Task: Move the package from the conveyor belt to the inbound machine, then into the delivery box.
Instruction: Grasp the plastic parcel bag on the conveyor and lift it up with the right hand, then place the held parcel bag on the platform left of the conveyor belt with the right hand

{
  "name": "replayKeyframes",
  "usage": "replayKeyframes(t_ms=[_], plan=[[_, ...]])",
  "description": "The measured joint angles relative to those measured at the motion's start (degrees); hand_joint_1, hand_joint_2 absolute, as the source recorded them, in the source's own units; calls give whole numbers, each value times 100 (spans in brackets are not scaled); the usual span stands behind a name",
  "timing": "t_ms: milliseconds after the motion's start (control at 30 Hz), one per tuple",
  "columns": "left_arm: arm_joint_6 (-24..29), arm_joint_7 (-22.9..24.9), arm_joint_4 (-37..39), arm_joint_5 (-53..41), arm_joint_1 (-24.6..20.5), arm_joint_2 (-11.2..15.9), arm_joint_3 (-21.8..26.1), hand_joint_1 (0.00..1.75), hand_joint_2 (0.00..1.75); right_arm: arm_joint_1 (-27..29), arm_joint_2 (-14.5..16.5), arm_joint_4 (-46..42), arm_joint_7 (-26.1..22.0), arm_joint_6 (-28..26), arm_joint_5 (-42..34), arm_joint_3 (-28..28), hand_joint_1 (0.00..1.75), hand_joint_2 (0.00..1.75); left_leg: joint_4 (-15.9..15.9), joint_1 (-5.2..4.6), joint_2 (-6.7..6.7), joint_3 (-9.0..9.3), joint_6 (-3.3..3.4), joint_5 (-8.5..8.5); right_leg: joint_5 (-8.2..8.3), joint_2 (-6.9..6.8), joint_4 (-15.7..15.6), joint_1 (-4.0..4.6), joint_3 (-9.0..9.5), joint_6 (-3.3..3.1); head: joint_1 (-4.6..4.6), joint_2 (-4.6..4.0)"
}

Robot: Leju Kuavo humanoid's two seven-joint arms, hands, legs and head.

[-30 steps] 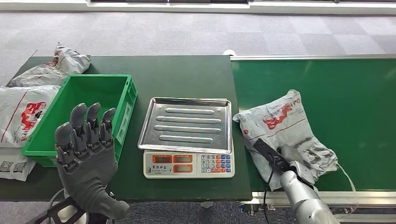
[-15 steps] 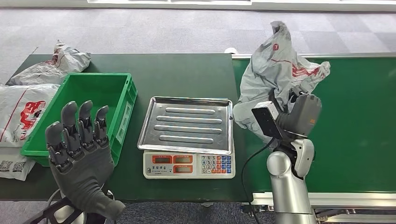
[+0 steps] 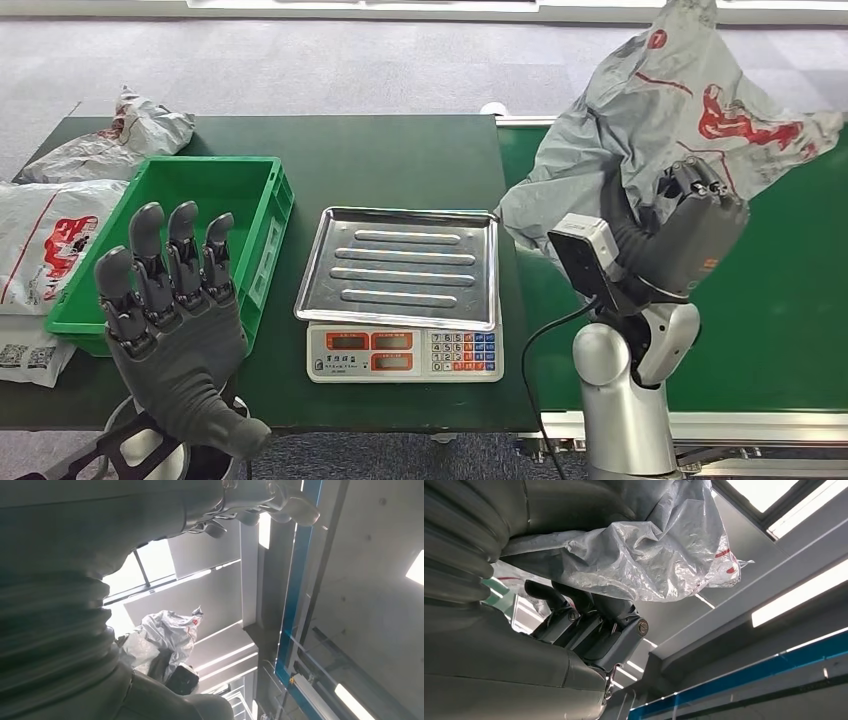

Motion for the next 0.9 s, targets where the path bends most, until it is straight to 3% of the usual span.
replayKeyframes(t_ms=[133, 233, 367, 500, 667, 900], plan=[[-18, 0, 17, 20, -1, -14, 0, 0, 175, -3, -4, -52, -65, -40, -418, 45, 175, 175, 0, 0, 0, -3, 0, -1, 0, 0, 0, 0, -1, 0, 0, 0], [-125, 2, 59, 61, -37, -20, -2, 0, 175, -125, -15, 55, -207, 522, -752, 261, 175, 175, -2, 0, 7, -8, -1, -1, 1, 3, 0, 0, -4, -1, 0, 0], [-363, 2, 212, 139, -193, -48, -37, 0, 175, -665, 38, 846, -143, 1102, -425, 969, 175, 175, -3, 1, 19, -6, -7, 7, 7, 7, 1, 7, -5, -9, -1, 0], [-412, 6, 394, 147, -345, -75, -140, 0, 175, -1191, 308, 1899, 147, 1059, -142, 1736, 175, 175, -3, 8, 16, -7, -11, 18, 13, 5, 2, 19, -9, -19, -1, 0], [-310, 7, 505, 146, -413, -76, -252, 0, 175, -1582, 523, 2904, 430, 997, -400, 2684, 175, 175, -3, 11, 10, -10, -14, 20, 12, 4, 4, 20, -12, -21, -2, 0], [-279, 5, 578, 146, -404, -66, -284, 0, 175, -1647, 591, 3575, 405, 946, -604, 3155, 175, 175, -3, 13, 3, -16, -12, 16, 10, 0, 3, 15, -15, -22, -1, 0]])
